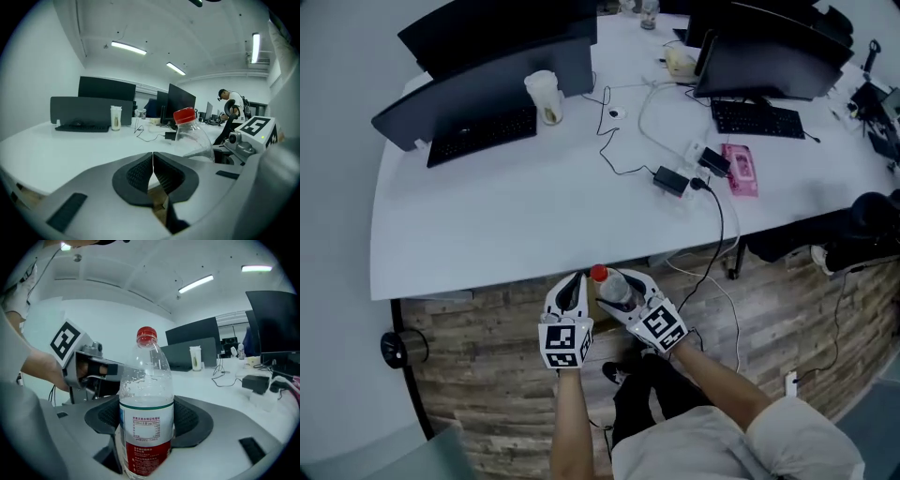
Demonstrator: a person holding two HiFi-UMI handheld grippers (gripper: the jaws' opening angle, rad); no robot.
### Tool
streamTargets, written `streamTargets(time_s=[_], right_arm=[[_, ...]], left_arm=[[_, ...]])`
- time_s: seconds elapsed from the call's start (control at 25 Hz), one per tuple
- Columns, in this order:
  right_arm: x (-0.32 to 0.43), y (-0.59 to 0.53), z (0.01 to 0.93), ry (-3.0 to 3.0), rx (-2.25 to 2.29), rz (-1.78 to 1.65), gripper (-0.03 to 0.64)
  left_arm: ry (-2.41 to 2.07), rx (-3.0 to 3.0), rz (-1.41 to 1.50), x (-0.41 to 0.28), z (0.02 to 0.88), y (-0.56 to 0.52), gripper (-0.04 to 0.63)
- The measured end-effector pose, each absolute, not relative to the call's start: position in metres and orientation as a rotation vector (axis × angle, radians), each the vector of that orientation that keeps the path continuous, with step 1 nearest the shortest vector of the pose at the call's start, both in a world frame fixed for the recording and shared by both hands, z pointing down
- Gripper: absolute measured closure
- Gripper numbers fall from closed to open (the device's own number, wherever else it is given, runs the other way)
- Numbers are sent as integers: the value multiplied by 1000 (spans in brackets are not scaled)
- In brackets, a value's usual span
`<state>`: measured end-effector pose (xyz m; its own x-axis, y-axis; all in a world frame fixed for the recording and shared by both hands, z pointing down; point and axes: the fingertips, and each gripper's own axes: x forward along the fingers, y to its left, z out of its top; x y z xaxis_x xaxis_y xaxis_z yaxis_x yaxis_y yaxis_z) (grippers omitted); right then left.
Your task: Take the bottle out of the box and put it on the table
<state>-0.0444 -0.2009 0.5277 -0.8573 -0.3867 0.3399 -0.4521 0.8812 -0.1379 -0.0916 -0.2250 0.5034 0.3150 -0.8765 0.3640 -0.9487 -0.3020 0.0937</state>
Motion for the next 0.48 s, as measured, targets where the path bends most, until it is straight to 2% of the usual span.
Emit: streamTargets(time_s=[0.28, 0.48], right_arm=[[-32, -259, 471, -2823, 642, 242, 307], [-11, -301, 464, -2818, 650, 210, 307]], left_arm=[[-1569, 2435, 417, -60, 433, -301, 580], [-1566, 2461, 405, -36, 412, -342, 580]])
